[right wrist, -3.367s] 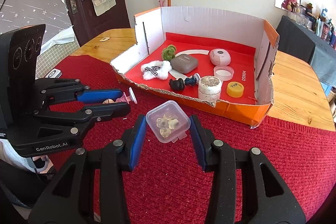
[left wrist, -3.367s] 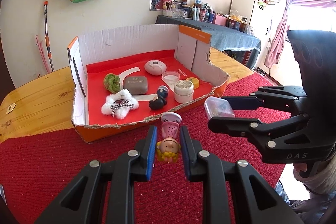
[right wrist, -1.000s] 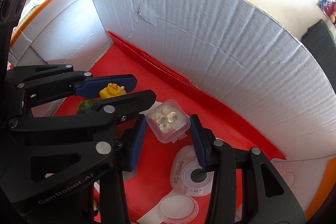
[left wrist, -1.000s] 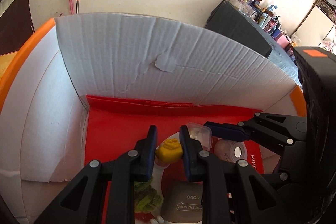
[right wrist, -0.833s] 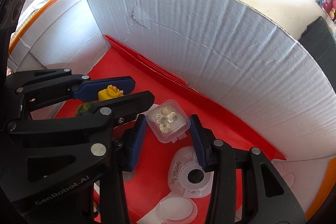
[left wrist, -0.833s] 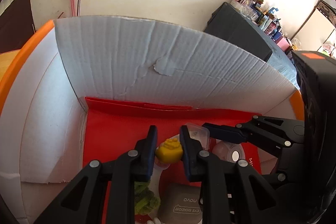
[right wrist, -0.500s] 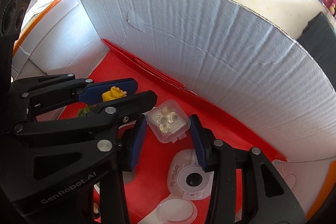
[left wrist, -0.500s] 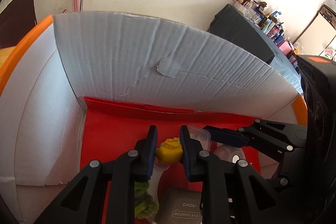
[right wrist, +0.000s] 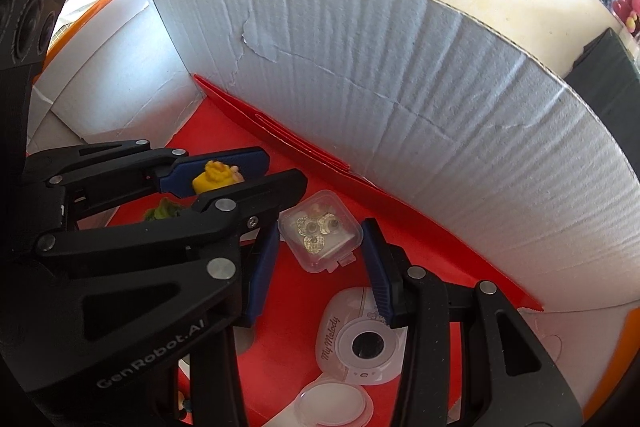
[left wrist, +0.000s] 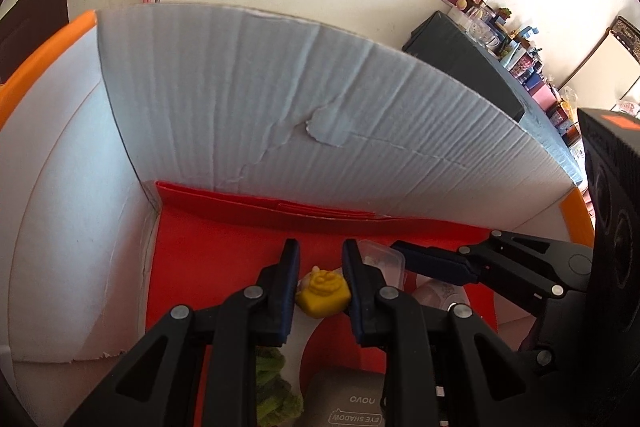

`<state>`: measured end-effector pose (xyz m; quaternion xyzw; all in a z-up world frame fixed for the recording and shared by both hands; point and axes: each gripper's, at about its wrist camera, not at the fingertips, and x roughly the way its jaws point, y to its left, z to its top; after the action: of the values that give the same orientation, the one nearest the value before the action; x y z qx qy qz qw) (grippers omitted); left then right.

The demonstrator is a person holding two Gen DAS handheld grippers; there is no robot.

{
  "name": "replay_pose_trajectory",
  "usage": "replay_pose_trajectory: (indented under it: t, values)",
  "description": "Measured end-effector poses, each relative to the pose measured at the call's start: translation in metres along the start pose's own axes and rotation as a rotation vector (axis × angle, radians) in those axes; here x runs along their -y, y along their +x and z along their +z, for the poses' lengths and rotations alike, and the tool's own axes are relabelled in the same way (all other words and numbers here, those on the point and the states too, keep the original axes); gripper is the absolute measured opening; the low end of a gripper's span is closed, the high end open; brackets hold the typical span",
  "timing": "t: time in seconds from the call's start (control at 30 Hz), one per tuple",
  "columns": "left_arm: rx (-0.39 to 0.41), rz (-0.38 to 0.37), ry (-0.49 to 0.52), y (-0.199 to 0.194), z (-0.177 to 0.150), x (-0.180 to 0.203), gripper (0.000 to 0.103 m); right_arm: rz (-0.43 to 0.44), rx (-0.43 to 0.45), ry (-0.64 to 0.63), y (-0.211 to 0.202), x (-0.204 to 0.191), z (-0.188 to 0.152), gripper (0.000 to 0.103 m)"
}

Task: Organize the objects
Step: 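Lower the figurine into the box while the right gripper sets the clear box beside it, then open both grippers and withdraw them from the orange box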

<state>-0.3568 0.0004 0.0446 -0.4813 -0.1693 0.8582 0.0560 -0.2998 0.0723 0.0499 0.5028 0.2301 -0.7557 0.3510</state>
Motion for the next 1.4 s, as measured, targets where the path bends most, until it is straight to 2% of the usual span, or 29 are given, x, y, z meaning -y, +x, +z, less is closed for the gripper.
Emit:
replay_pose_trajectory:
  t: [0.07,0.1,0.13,0.43,0.7,1.4]
  values:
    - [-0.001,-0.001,0.004,0.000,0.000,0.001,0.023,-0.009,0.000,-0.010,0.001,-0.009,0.002,0.041]
    - [-0.001,0.002,0.007,0.000,0.000,0.002,0.023,-0.011,0.002,-0.012,0.004,-0.013,-0.022,0.041]
    - [0.000,0.003,0.008,0.000,0.000,0.003,0.023,-0.013,0.004,-0.013,0.004,-0.014,-0.030,0.041]
    - [-0.008,-0.004,0.011,0.000,0.001,0.003,0.023,-0.014,0.005,-0.010,-0.002,-0.018,-0.041,0.041]
    - [-0.001,-0.002,0.011,-0.001,0.001,0.003,0.028,-0.019,0.008,-0.026,-0.007,-0.027,-0.051,0.050]
    - [0.020,0.001,0.042,-0.010,-0.001,0.002,0.028,-0.019,0.022,0.015,-0.030,-0.029,-0.084,0.050]
